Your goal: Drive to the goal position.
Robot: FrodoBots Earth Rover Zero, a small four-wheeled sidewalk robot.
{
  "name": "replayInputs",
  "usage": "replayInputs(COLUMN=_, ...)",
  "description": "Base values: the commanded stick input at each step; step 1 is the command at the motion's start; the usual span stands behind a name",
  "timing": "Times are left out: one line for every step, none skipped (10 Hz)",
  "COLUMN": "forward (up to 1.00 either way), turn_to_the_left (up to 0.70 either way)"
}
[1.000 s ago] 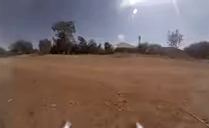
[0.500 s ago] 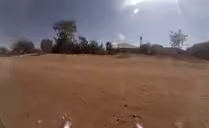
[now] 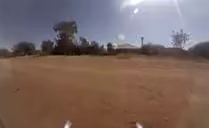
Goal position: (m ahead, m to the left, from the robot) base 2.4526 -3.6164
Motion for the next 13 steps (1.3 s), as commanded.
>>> replayInputs(forward=0.70, turn_to_the_left=0.00)
replayInputs(forward=0.70, turn_to_the_left=0.00)
replayInputs(forward=0.70, turn_to_the_left=0.00)
replayInputs(forward=0.70, turn_to_the_left=0.00)
replayInputs(forward=0.70, turn_to_the_left=0.00)
replayInputs(forward=0.70, turn_to_the_left=0.00)
replayInputs(forward=0.70, turn_to_the_left=0.00)
replayInputs(forward=0.70, turn_to_the_left=0.00)
replayInputs(forward=0.00, turn_to_the_left=-0.45)
replayInputs(forward=0.00, turn_to_the_left=-0.45)
replayInputs(forward=0.00, turn_to_the_left=-0.45)
replayInputs(forward=0.00, turn_to_the_left=-0.45)
replayInputs(forward=0.00, turn_to_the_left=-0.45)
